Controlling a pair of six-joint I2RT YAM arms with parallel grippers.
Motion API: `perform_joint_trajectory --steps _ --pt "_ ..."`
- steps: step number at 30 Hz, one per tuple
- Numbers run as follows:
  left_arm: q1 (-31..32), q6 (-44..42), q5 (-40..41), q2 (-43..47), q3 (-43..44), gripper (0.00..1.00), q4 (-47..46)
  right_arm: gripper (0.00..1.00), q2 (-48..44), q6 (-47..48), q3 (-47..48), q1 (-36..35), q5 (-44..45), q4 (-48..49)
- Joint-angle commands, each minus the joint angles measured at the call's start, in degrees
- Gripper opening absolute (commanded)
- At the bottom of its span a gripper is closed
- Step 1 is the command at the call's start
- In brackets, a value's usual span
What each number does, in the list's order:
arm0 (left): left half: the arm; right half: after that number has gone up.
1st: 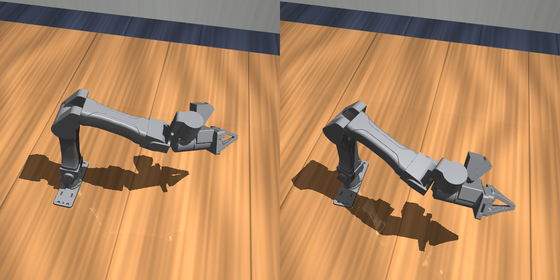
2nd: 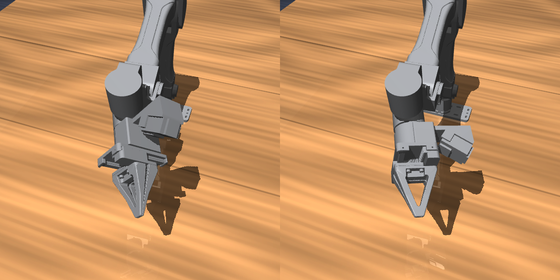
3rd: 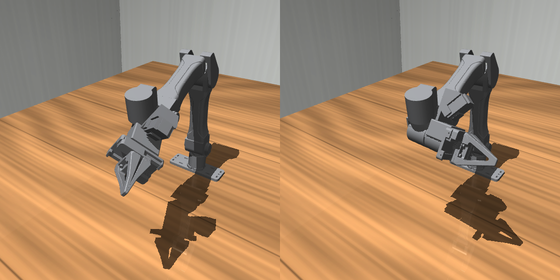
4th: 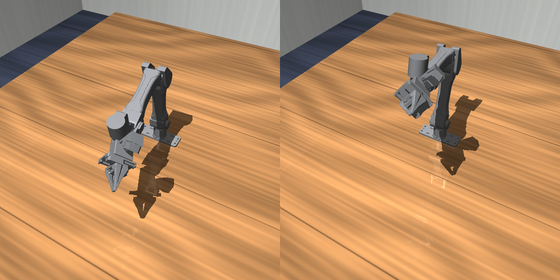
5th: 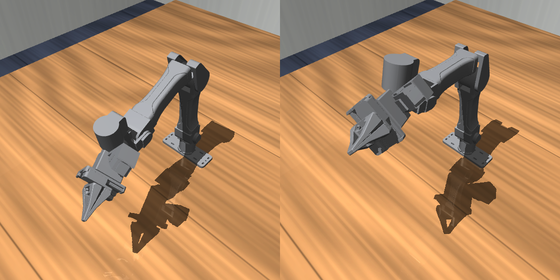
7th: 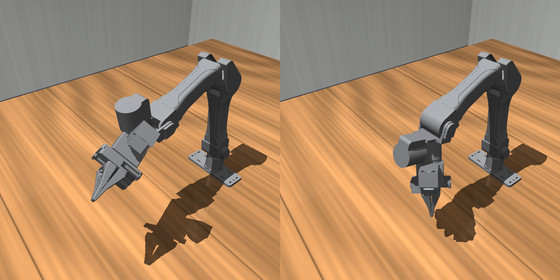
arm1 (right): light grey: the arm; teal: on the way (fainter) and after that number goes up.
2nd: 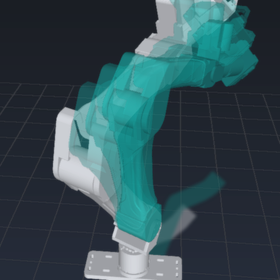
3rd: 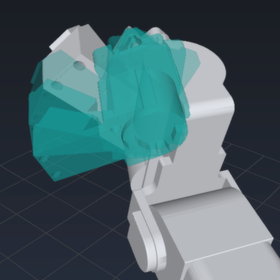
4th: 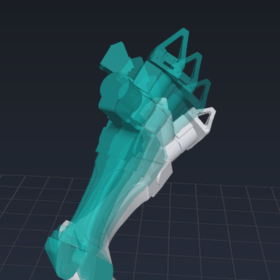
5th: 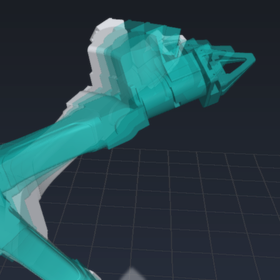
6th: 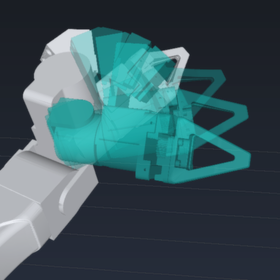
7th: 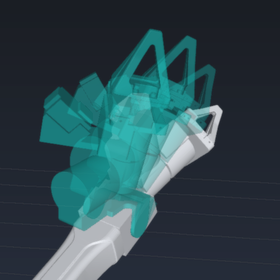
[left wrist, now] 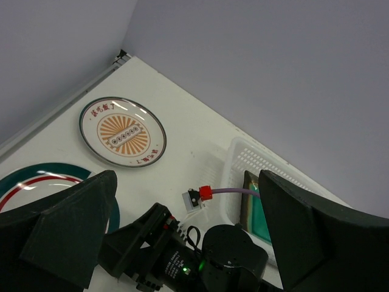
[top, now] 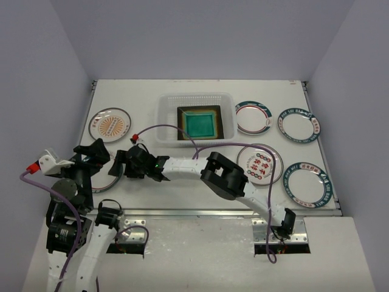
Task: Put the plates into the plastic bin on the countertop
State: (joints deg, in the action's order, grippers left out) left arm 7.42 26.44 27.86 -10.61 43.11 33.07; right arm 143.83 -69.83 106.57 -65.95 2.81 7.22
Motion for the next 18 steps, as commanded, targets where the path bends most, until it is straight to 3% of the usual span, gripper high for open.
perform_joint_trajectory --steps 1,4,7,10,15,18 --pt "-0.1 0.3 -0.5 0.7 0.2 1.0 -2.0 0.84 6.2 -3.5 3.2 0.8 -2.4 -3.5" --pt "-0.2 0.3 -0.6 1.8 -0.2 1.0 -2.5 0.75 7.5 -5.2 4.0 1.2 -4.0 -2.7" --pt "-0.2 0.1 -1.0 2.0 -0.3 1.0 -2.9 0.58 8.7 -6.7 4.7 1.6 -4.9 -2.3" --pt "-0.1 0.0 -1.2 1.2 -0.2 1.0 -2.7 0.18 9.8 -8.1 5.8 2.0 -6.7 -2.7" --pt "-0.2 -0.2 -1.8 0.7 -0.5 1.0 -3.1 0.0 8.4 -9.7 2.6 2.1 -6.1 -1.4" --pt "-0.2 -0.6 -2.4 0.3 -0.4 1.0 -3.1 0.0 6.9 -9.0 0.1 2.1 -6.1 0.6"
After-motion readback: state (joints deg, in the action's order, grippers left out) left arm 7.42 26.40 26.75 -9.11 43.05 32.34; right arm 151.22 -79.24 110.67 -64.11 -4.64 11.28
